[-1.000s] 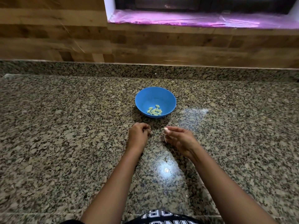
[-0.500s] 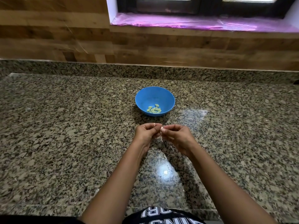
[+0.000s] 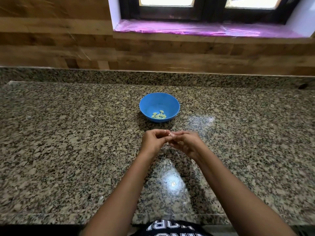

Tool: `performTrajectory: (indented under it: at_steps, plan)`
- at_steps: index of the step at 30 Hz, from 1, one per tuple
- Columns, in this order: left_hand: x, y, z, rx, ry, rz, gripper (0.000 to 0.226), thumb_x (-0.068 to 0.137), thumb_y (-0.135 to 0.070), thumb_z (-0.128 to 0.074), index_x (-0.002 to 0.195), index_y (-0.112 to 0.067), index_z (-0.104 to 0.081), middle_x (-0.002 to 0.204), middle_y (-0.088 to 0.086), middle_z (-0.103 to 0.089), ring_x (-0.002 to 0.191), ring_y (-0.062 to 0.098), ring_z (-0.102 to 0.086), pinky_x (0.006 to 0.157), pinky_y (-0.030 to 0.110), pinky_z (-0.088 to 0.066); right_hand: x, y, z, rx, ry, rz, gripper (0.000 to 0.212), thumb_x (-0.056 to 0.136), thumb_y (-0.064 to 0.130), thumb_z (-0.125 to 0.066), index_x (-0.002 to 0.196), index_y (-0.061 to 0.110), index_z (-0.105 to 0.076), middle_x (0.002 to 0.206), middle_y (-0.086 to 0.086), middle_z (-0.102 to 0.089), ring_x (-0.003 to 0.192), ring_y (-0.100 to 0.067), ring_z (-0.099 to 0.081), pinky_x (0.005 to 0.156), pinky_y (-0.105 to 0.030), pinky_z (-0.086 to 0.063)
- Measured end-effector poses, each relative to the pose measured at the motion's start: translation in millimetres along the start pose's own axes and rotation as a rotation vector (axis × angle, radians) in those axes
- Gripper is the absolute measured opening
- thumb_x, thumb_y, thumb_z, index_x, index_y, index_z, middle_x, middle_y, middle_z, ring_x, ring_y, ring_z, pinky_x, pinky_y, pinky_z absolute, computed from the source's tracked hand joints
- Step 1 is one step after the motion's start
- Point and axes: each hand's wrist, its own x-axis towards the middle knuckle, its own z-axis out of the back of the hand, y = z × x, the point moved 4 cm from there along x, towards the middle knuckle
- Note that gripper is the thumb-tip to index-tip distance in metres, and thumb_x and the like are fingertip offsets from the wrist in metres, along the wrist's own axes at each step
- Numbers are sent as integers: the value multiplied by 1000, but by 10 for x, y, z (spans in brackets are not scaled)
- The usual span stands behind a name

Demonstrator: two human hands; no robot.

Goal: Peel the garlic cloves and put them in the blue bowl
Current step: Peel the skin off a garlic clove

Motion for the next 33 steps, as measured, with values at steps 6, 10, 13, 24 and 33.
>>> performTrajectory:
  at_steps: [6,10,13,24,33]
  plan:
    - [-38,26,-4,206,11,-98,25,80,-3,-70,105,-5,-70,98,7,-72,90,14,-68,83,27,-55,-24,-42,0,8,-39,-56,2,84,-7,-59,85,-7,-60,77,-18,-65,66,-23,-65,58,-28,-57]
    - [-17,41,11,109,18,-67,24,82,-2,-68,107,-3,-68,101,10,-71,94,18,-68,87,31,-54,-4,-30,1,26,-4,-20,12,85,-7,-57,96,-12,-58,83,-21,-66,68,-26,-67,68,-32,-58]
    - [10,62,21,68,26,-41,22,82,-4,-69,104,-4,-69,99,10,-71,94,19,-68,85,32,-55,-7,-30,17,39,27,-14,13,88,-6,-54,97,-14,-59,83,-23,-66,70,-27,-67,72,-34,-57]
    - [51,110,52,252,-44,-99,17,81,-11,-72,94,-16,-63,88,4,-69,81,14,-67,71,26,-57,-9,2,-54,-119,98,41,13,86,-5,-58,96,-13,-58,83,-20,-66,67,-25,-65,57,-27,-57]
    - [-20,-20,30,434,-52,-289,30,84,-12,-68,99,-16,-42,88,-3,-58,76,6,-62,66,15,-55,82,-35,-55,-44,34,33,4,85,-5,-59,85,-9,-59,76,-17,-66,59,-20,-66,55,-24,-56]
